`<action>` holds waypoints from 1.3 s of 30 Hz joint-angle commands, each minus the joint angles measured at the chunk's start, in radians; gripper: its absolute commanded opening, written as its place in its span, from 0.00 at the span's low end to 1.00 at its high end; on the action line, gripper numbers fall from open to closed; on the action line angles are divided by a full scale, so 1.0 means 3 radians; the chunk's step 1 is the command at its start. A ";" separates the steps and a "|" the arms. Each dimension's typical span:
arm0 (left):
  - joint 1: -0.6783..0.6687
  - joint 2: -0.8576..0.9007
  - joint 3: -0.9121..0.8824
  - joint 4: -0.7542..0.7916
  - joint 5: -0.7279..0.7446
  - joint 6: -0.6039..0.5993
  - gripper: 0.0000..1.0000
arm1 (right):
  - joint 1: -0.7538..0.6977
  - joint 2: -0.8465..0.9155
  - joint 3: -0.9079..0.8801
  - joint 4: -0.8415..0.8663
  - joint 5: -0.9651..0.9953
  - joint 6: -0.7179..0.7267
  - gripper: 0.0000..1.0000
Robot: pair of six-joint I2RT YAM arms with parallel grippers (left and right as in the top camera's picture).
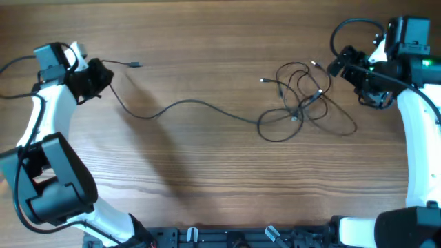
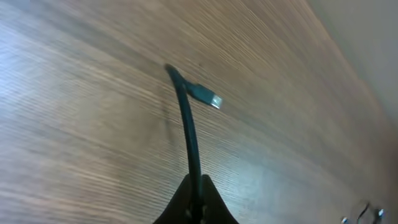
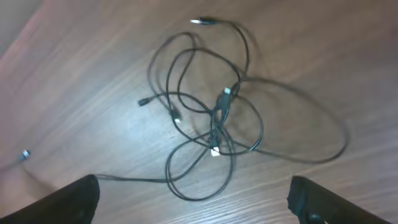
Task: Untangle cables
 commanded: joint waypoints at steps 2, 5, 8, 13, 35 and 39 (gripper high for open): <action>-0.0094 -0.0020 -0.0015 0.0013 0.0069 0.0248 0.04 | 0.0214 0.0046 -0.0043 0.0156 -0.0094 0.0678 1.00; -0.0112 -0.0020 -0.0015 -0.0024 0.0070 0.0042 0.04 | 0.0694 0.0108 -0.0356 0.0501 -0.0046 0.1062 0.86; -0.0128 -0.0020 -0.0015 -0.0109 0.0070 -0.0010 0.04 | 0.0994 0.0332 -0.0773 0.0710 0.0079 0.1652 0.66; -0.0128 -0.0018 -0.0015 -0.0216 0.0070 -0.0043 0.04 | 0.1036 0.0792 -0.1166 0.0935 0.0010 0.1929 0.63; -0.0145 -0.0018 -0.0015 -0.0429 0.0071 -0.0069 0.04 | 0.1033 -0.0439 -0.1169 0.1334 -0.0566 0.2204 0.04; -0.0303 -0.0018 -0.0015 -0.0425 0.0069 -0.0067 0.04 | 0.1241 -0.0135 -0.1239 0.1148 -0.1589 0.2536 0.04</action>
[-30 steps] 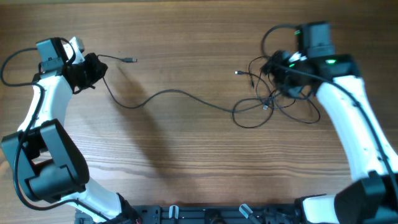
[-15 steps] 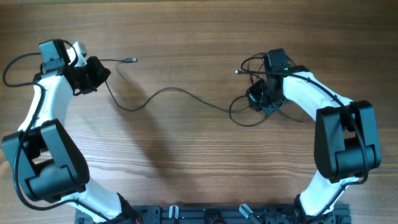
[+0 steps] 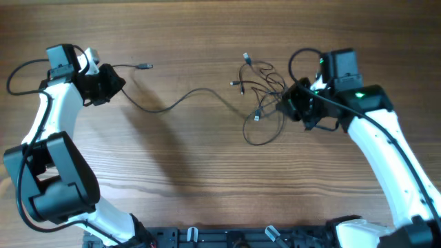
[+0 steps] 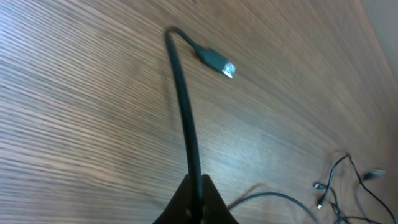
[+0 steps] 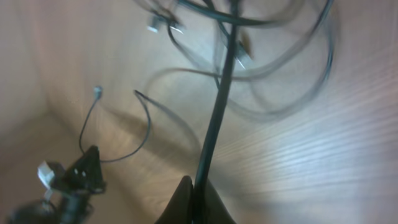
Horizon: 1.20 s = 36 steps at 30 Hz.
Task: Untangle cables
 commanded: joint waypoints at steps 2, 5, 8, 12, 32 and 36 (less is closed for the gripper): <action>-0.0170 -0.0019 -0.0015 0.0039 0.0039 -0.0014 0.04 | 0.0184 0.0178 -0.0019 0.0674 -0.0903 -0.0504 0.04; -0.0262 -0.0019 -0.0015 0.0062 0.0039 -0.0014 0.04 | 0.0184 0.0164 -0.0018 0.1511 -0.1419 -0.1476 0.04; -0.0373 -0.0019 -0.0015 0.0066 0.0039 -0.0014 0.04 | 0.0184 0.0170 -0.0019 0.1962 -0.1315 -0.1486 0.04; -0.0528 -0.0019 -0.0015 0.0061 0.0056 -0.0014 0.04 | 0.0193 0.0183 -0.0019 0.0938 -0.0090 -0.1130 0.04; -0.1386 -0.0019 -0.0015 0.0481 0.1611 -0.2810 0.04 | 0.1088 0.0819 -0.0019 0.2551 -0.0252 -0.1940 0.09; -0.1433 -0.0019 -0.0015 0.0481 0.1385 -0.2811 0.04 | 0.1091 0.0838 -0.0019 0.2590 -0.0280 -0.1408 0.24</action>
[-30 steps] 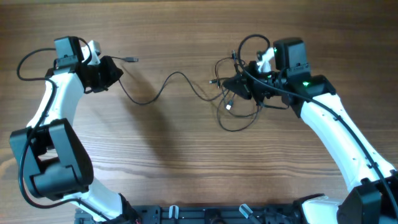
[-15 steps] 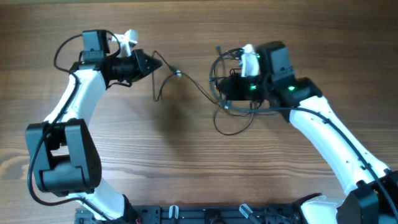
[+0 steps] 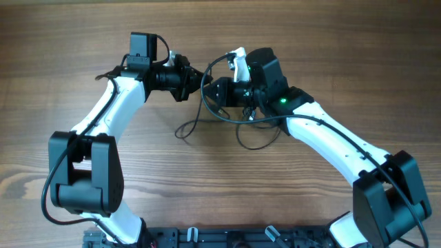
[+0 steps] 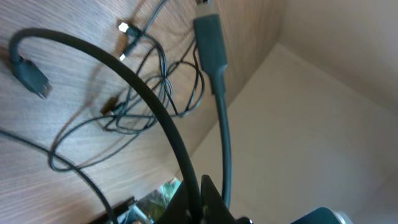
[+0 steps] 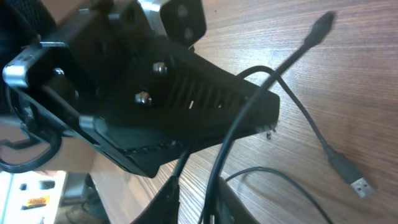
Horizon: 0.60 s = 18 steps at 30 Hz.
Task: Untangle cables
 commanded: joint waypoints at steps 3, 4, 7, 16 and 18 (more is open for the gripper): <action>-0.0052 -0.0019 -0.0014 0.0011 -0.0235 -0.0051 0.04 | 0.0015 0.0043 0.0029 0.0051 -0.0113 0.0441 0.25; -0.0074 -0.0019 -0.0014 0.0013 -0.0266 -0.0051 0.04 | 0.0034 0.0043 0.0029 0.0052 -0.0118 0.0440 0.26; -0.0135 -0.0019 -0.0014 0.0060 -0.0272 -0.0200 0.04 | 0.0090 0.0065 0.0029 0.0039 -0.0005 0.0412 0.29; -0.0155 -0.0019 -0.0014 0.0121 -0.0464 -0.0183 0.70 | -0.0191 -0.0130 0.0037 -0.0408 0.0272 0.0005 0.05; -0.0155 -0.0019 -0.0014 0.0050 -0.0659 -0.0183 0.96 | -0.0453 -0.0434 0.0067 -0.0487 0.0259 -0.0109 0.05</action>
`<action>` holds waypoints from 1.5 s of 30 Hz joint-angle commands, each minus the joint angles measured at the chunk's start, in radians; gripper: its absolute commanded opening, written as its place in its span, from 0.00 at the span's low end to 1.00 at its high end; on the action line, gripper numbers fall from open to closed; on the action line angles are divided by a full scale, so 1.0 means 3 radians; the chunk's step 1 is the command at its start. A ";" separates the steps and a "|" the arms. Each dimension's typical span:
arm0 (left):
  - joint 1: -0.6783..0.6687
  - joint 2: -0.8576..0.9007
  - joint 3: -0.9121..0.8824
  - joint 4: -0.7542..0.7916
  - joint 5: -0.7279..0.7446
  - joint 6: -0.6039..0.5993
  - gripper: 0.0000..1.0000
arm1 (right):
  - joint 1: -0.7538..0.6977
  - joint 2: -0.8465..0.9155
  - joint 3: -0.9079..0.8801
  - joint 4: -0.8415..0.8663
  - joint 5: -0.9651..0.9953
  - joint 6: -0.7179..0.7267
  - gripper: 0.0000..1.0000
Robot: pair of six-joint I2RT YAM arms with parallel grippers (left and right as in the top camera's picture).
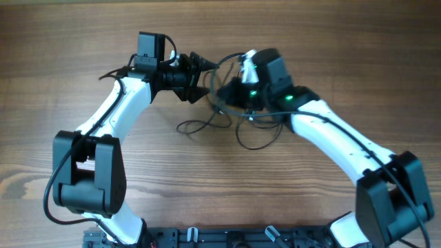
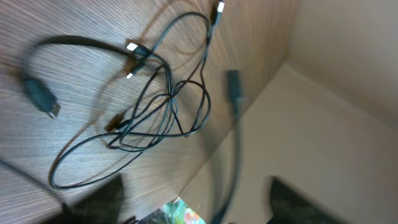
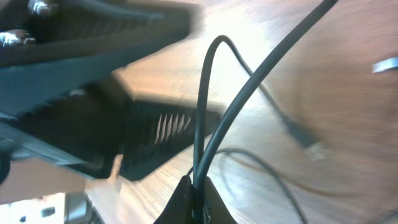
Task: Untangle cables
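A tangle of thin black cables [image 1: 238,122] lies at the middle of the wooden table, shown in the left wrist view as loops [image 2: 155,109] with small plugs and a grey USB plug [image 2: 39,96]. My left gripper [image 1: 201,74] [image 2: 199,200] is open above the tangle's left side, nothing between its fingers; a blurred cable end [image 2: 234,87] hangs before it. Just right of it, my right gripper [image 1: 222,91] [image 3: 199,186] is shut on two cable strands [image 3: 202,124] rising from its jaws.
The left arm's dark gripper body [image 3: 87,37] fills the upper left of the right wrist view, very close. Bare wooden tabletop [image 1: 331,27] spreads all round. A black frame edge [image 1: 227,238] runs along the table's front.
My left gripper was shut on a thick cable and is now open, with that cable out of its jaws. My right gripper stays shut on cable strands and has shifted slightly right.
First my left gripper held a cable end at the far left while my right hung open by the tangle at the right. Then the right was shut on a tangle strand nearer the middle. Both grippers met mid-table holding cable; now only the right holds.
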 commanded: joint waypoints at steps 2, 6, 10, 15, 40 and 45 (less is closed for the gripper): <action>-0.0009 -0.0019 -0.0013 -0.0161 -0.0534 0.0009 1.00 | -0.0633 -0.0813 0.0103 -0.0065 0.0046 -0.0224 0.04; -0.0009 -0.0019 -0.0013 -0.0380 -0.0944 0.0009 1.00 | -0.1405 -0.1601 0.0103 -0.0053 -0.0038 -0.0272 0.04; -0.0009 -0.0019 -0.0013 -0.0595 -0.1241 0.0008 1.00 | -0.2453 -0.2083 0.0103 0.0008 0.0069 -0.0519 0.05; -0.0009 -0.0019 -0.0013 -0.0601 -0.1278 0.0006 1.00 | -0.3231 -0.1724 0.0103 0.0094 0.0847 -0.1146 0.05; -0.0009 -0.0019 -0.0013 -0.0601 -0.1278 0.0006 1.00 | -0.3871 0.1171 0.1806 0.0125 0.1768 -0.1788 1.00; -0.0009 -0.0019 -0.0013 -0.0601 -0.1278 0.0006 1.00 | -0.3511 0.0187 0.1806 -0.1300 0.1754 -0.0701 1.00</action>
